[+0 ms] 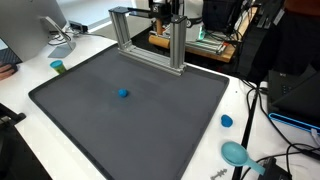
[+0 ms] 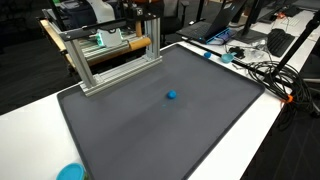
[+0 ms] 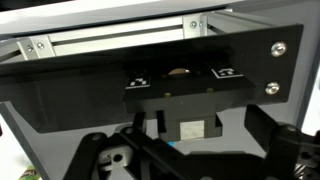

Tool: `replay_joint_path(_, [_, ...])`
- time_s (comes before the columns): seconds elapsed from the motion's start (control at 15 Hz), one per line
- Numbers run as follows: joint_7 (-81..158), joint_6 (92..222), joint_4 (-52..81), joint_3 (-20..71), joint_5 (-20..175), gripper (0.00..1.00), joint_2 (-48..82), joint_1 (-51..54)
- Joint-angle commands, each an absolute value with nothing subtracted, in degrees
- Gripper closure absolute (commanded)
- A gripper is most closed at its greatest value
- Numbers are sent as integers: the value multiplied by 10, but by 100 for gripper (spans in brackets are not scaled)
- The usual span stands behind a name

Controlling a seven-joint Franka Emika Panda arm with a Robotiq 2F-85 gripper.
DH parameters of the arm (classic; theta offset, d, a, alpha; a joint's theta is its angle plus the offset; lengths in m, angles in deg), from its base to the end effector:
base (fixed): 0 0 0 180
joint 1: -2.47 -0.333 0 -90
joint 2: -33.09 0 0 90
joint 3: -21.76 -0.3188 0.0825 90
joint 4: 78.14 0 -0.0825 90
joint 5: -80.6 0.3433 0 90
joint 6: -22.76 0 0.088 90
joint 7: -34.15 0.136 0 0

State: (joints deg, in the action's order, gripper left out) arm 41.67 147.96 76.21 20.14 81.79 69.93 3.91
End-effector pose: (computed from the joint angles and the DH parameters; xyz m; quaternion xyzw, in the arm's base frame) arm 0.3229 0.0021 0.4291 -0.9952 0.0715 -0.0668 0.0047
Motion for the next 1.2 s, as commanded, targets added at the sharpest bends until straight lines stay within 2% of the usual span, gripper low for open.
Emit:
replay_joint_path(0.0, [415, 1473, 761, 200, 815, 0, 699, 40])
replay_joint_path(0.2, [412, 1469, 761, 200, 814, 1, 702, 38])
replay_joint_path(0.4, [411, 1470, 764, 197, 813, 10, 702, 37])
replay_joint_path(0.47, [412, 1469, 764, 195, 812, 10, 702, 37])
replay_joint_path(0.53, [412, 1467, 765, 192, 809, 15, 702, 36])
replay_joint_path(0.87, [412, 1454, 764, 181, 792, 24, 703, 37])
replay_joint_path(1.13, [410, 1443, 763, 182, 782, 17, 703, 38])
